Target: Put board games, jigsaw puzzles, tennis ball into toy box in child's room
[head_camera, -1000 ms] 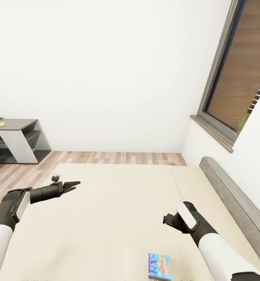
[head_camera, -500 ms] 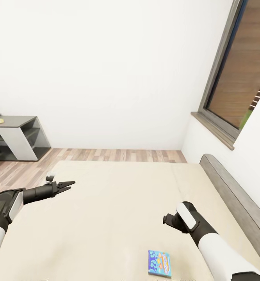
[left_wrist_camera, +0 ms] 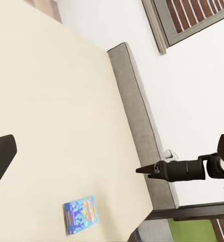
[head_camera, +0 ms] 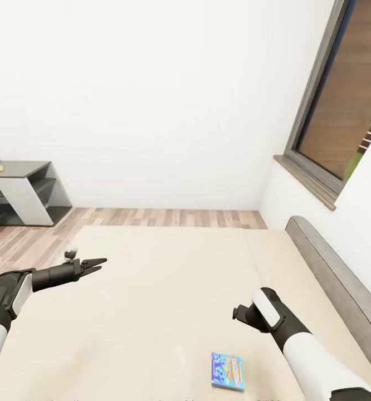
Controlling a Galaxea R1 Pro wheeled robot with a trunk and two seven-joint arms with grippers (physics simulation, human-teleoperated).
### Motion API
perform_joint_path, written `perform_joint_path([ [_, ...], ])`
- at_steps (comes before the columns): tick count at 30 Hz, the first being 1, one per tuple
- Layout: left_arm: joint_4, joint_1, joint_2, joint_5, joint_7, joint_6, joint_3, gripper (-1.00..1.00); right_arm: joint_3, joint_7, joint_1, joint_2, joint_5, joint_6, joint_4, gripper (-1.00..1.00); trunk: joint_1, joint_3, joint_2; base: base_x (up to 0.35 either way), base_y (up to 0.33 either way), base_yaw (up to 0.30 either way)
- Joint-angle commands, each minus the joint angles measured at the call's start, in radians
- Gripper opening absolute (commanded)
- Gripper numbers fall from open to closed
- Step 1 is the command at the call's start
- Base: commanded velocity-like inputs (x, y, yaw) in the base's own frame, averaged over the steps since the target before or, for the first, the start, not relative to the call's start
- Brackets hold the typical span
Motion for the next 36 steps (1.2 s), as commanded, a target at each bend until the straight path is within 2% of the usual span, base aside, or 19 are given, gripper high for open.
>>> perform_joint_path([
  [1,0.0,-0.001,0.0,0.002,-0.005,0.009,-0.001,1.0,0.007,-0.009,-0.001,-0.001,-0.011,0.002,-0.001,1.0,0.001,-0.004,-0.002,0.0,0.0,0.0],
  [24,0.0,-0.001,-0.005,-0.001,-0.01,0.006,-0.007,1.0,0.008,-0.009,0.0,0.0,-0.011,-0.001,-0.002,1.0,0.001,-0.041,-0.002,0.0,0.0,0.0],
  [36,0.001,-0.001,-0.007,-0.003,-0.01,0.006,-0.007,1.0,0.017,-0.009,0.0,0.001,-0.011,-0.002,-0.003,1.0,0.001,-0.045,-0.002,0.0,0.0,-0.003],
])
